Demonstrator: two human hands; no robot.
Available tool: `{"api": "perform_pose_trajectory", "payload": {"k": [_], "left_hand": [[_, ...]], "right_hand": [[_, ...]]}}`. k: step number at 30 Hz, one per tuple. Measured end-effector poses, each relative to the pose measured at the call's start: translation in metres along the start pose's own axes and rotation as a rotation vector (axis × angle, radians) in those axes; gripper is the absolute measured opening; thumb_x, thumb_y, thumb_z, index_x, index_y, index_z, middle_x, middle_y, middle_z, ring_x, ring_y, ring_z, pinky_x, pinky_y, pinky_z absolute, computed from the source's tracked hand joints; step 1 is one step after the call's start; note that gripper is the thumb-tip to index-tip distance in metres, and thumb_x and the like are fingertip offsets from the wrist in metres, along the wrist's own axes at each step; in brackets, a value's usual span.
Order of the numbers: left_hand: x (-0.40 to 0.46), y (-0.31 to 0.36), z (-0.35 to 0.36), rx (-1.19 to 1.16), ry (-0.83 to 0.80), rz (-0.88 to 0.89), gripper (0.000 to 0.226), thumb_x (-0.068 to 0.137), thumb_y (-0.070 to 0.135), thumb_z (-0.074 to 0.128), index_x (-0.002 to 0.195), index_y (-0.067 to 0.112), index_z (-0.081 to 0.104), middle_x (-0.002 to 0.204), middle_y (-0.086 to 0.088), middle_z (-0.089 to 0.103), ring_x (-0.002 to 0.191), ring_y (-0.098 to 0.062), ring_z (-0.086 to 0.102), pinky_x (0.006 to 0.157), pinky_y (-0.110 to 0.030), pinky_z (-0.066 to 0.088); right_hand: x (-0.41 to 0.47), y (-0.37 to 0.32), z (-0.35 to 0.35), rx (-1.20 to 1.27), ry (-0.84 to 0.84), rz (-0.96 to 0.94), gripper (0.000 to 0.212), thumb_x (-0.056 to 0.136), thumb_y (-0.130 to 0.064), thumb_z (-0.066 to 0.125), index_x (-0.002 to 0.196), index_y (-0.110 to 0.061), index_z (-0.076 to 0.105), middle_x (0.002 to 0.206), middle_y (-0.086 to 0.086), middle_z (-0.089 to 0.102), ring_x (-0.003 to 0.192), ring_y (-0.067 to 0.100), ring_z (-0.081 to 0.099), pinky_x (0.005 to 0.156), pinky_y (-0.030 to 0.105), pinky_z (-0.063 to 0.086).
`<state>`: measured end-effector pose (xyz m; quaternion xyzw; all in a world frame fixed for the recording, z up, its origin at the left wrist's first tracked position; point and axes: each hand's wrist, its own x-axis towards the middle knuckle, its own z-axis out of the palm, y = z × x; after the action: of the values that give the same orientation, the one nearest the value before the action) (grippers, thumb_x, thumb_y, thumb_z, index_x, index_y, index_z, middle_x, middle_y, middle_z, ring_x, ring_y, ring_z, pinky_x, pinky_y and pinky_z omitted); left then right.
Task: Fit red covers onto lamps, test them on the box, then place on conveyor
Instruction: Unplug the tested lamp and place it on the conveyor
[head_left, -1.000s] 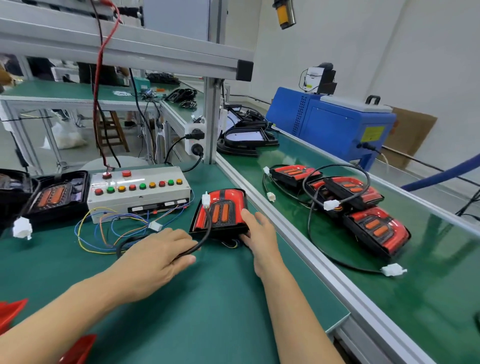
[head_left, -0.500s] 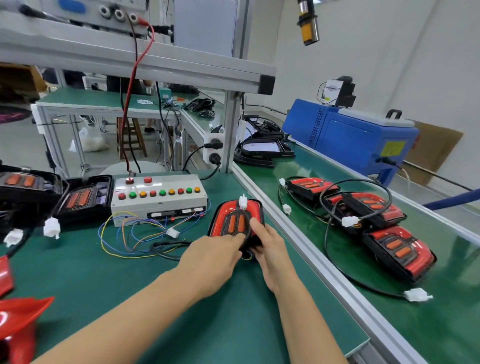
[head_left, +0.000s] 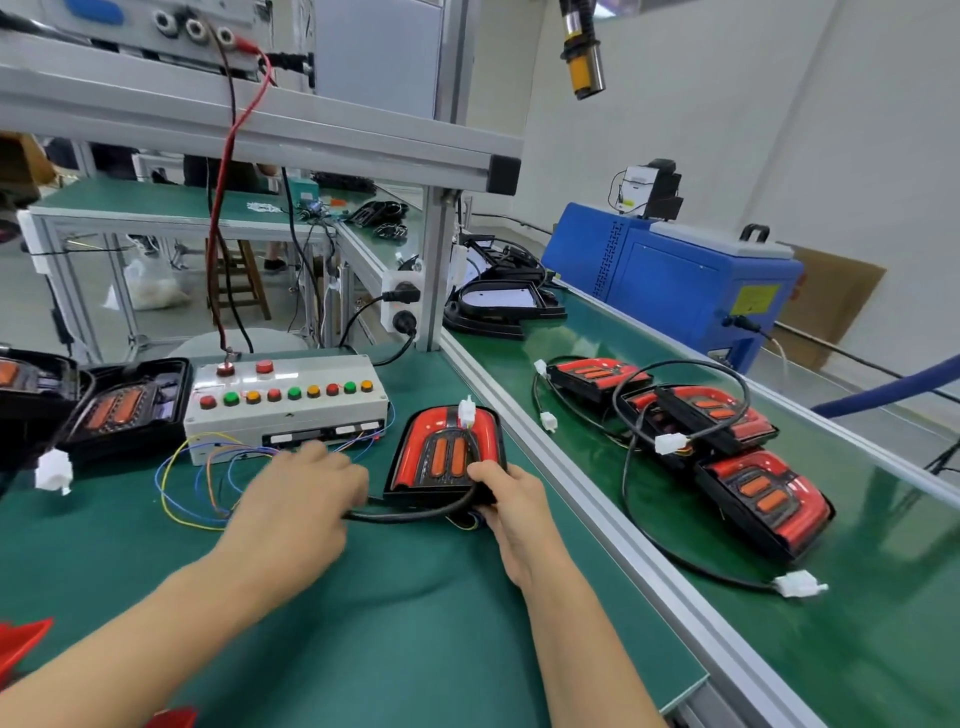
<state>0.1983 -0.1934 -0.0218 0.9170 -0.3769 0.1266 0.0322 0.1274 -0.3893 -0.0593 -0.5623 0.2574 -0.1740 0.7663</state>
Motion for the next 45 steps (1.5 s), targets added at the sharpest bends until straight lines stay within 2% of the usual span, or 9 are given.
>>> {"api": "perform_pose_trajectory", "payload": {"k": [5,9,13,17,20,23,31,37,45], "left_hand": [[-0.004,-0.037,-0.008,-0.287,0.165,-0.284,0.014,0.09,0.025,0.056,0.098,0.026,0.068,0.104,0.005,0.058,0.097,-0.018,0.044,0.08,-0.034,0.04],[-0.004,-0.027,-0.016,-0.903,0.043,-0.445,0.026,0.096,0.041,0.047,0.092,0.025,0.067,0.089,0.004,0.066,0.074,-0.012,0.062,0.07,-0.031,0.048],[0.002,-0.003,-0.025,-1.716,-0.158,-0.625,0.027,0.097,0.001,0.038,0.103,0.009,0.063,0.109,-0.011,0.066,0.096,-0.03,0.066,0.08,-0.037,0.051],[0.011,0.018,-0.033,-2.129,-0.146,-0.628,0.046,0.07,-0.018,0.043,0.108,0.005,0.056,0.125,-0.014,0.057,0.12,-0.037,0.052,0.104,-0.045,0.038],[0.016,0.036,-0.037,-2.106,-0.22,-0.499,0.068,0.053,0.001,0.069,0.119,0.009,0.053,0.136,-0.013,0.051,0.131,-0.029,0.044,0.114,-0.049,0.026],[0.024,0.058,-0.032,-2.077,-0.255,-0.456,0.084,0.056,0.011,0.087,0.126,0.015,0.042,0.12,-0.009,0.066,0.109,-0.026,0.061,0.098,-0.049,0.044],[0.048,0.104,-0.012,-2.182,-0.172,-0.533,0.068,0.087,-0.005,0.057,0.14,0.028,0.029,0.104,-0.011,0.067,0.077,-0.028,0.066,0.065,-0.044,0.053],[0.059,0.134,-0.01,-2.179,-0.266,-0.424,0.058,0.086,-0.005,0.057,0.134,0.024,0.039,0.091,-0.006,0.073,0.074,-0.025,0.069,0.068,-0.043,0.054],[0.087,0.195,-0.022,-2.117,-0.46,-0.257,0.046,0.085,-0.004,0.059,0.117,0.027,0.047,0.098,-0.006,0.07,0.074,-0.024,0.067,0.063,-0.035,0.053]], "right_hand": [[-0.001,-0.003,-0.002,0.143,0.038,0.037,0.012,0.087,-0.005,0.06,0.097,0.001,0.064,0.088,0.013,0.071,0.071,0.016,0.066,0.066,0.022,0.055],[-0.005,-0.006,-0.005,0.217,0.03,0.004,0.016,0.09,-0.005,0.056,0.102,0.004,0.064,0.081,0.01,0.072,0.071,0.015,0.066,0.068,0.024,0.054],[-0.011,-0.011,-0.003,0.26,0.019,-0.049,0.013,0.091,-0.004,0.055,0.099,-0.001,0.065,0.079,0.006,0.073,0.069,0.012,0.065,0.064,0.021,0.053],[-0.019,-0.014,-0.003,0.286,-0.004,-0.1,0.019,0.092,-0.003,0.055,0.108,0.001,0.064,0.086,0.007,0.074,0.074,0.011,0.068,0.067,0.021,0.055],[-0.025,-0.017,-0.006,0.248,0.006,-0.17,0.024,0.092,-0.003,0.054,0.114,-0.004,0.064,0.095,0.008,0.074,0.08,0.011,0.067,0.074,0.023,0.054],[-0.031,-0.019,-0.01,0.185,-0.009,-0.263,0.035,0.091,-0.002,0.053,0.123,-0.015,0.06,0.109,0.008,0.072,0.088,0.012,0.068,0.076,0.025,0.054],[-0.049,-0.028,-0.031,0.028,0.055,-0.39,0.055,0.093,0.0,0.054,0.14,-0.027,0.045,0.121,-0.002,0.068,0.115,0.019,0.062,0.107,0.043,0.044],[-0.063,-0.045,-0.057,-0.089,0.209,-0.446,0.05,0.09,-0.004,0.056,0.132,-0.03,0.05,0.112,-0.006,0.07,0.106,0.015,0.064,0.103,0.043,0.046],[-0.069,-0.074,-0.106,-0.162,0.53,-0.497,0.076,0.089,-0.023,0.063,0.152,-0.035,0.022,0.123,-0.024,0.056,0.108,-0.01,0.055,0.092,0.024,0.041]]}}
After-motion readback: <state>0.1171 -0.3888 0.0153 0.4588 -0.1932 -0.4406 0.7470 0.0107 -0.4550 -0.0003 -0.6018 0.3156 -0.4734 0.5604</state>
